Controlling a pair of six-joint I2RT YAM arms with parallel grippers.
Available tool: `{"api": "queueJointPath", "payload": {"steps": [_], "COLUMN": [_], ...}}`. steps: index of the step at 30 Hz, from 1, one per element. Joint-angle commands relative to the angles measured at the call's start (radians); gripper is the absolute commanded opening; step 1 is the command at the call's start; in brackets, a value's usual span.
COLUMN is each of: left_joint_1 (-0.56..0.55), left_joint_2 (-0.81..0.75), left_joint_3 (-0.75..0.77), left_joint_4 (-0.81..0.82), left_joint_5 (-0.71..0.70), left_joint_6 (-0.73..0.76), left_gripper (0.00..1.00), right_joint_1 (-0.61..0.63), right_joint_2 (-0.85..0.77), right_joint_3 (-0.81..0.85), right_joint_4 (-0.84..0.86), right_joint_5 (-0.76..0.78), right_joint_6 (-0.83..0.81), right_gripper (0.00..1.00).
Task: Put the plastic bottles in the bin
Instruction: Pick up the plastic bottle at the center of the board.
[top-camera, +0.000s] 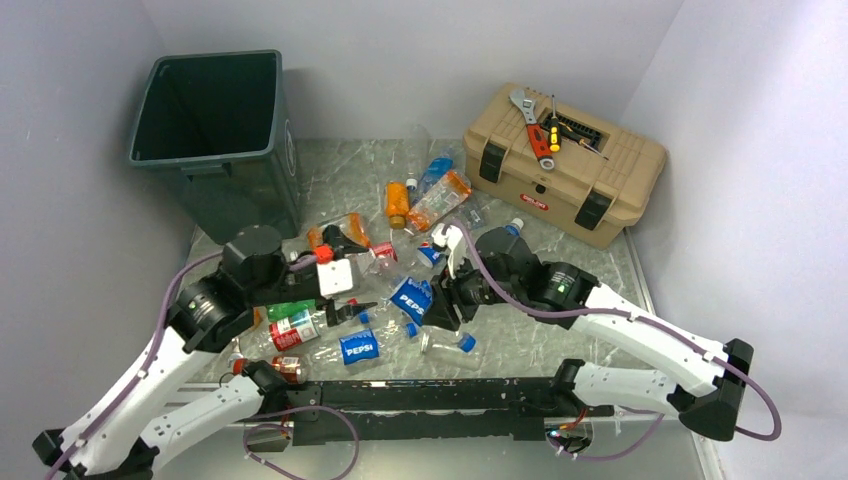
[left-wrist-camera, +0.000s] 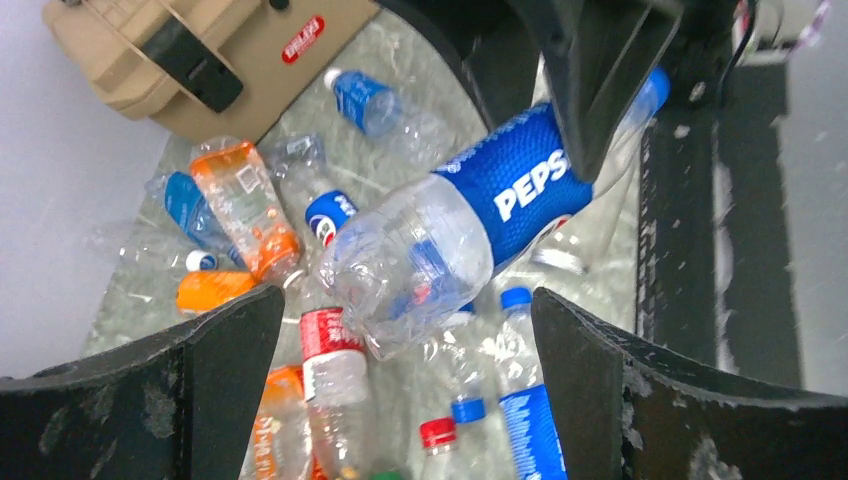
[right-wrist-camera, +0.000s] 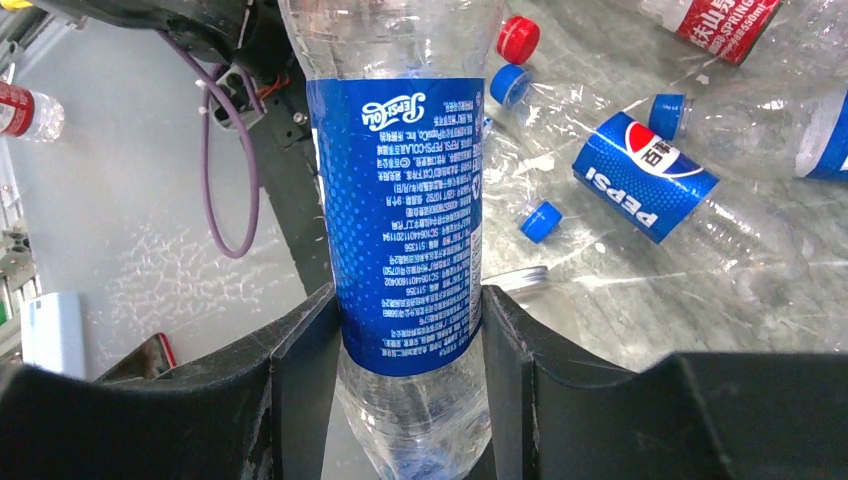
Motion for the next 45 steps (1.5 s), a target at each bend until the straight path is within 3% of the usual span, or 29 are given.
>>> {"api": "queueJointPath", "payload": {"steps": [1,6,18,32,35,39,41,42,43,45], "left_joint_1": [-0.049,-0.081,-0.298,-0.319,-0.321,-0.325,-0.326,-0.325,-0.325,-0.325], "left_joint_2": [0.068,0.130,0.259,0.308,0.316,0.308,0.295,0.290,0.286,0.281], "left_joint_3": [0.063,0.120,0.152,0.106,0.099,0.093,0.090,0.090,0.089,0.086], "left_joint_4": [-0.085,-0.112,-0.187,-0.161,-0.149,-0.119,-0.107,-0.102,-0.100,-0.095], "left_joint_5": [-0.149,-0.196,-0.395,-0.403,-0.411,-0.434,-0.428,-0.426,-0.424,-0.423], "left_joint_6": [0.275,0.372,0.451,0.450,0.441,0.434,0.433,0.429,0.425,0.415], "left_gripper": [0.99,0.99,0.99,0.90,0.81,0.51,0.41,0.38,0.35,0.33], "right_joint_1": [0.005,0.005,0.006,0.027,0.032,0.037,0.040,0.040,0.040,0.041], "right_joint_2": [0.029,0.047,0.094,0.091,0.090,0.084,0.080,0.075,0.070,0.049], "right_joint_3": [0.075,0.072,0.117,0.175,0.186,0.190,0.190,0.192,0.194,0.197], "right_joint_4": [-0.119,-0.122,-0.137,-0.138,-0.141,-0.144,-0.144,-0.143,-0.142,-0.126], "right_joint_5": [0.005,0.005,0.000,-0.012,-0.010,-0.005,-0.003,-0.001,0.004,0.008], "right_joint_6": [-0.031,-0.028,-0.037,-0.026,-0.026,-0.022,-0.019,-0.016,-0.011,-0.003], "right_gripper": [0.40,0.41,0.40,0.41,0.41,0.41,0.45,0.50,0.64,0.81]}}
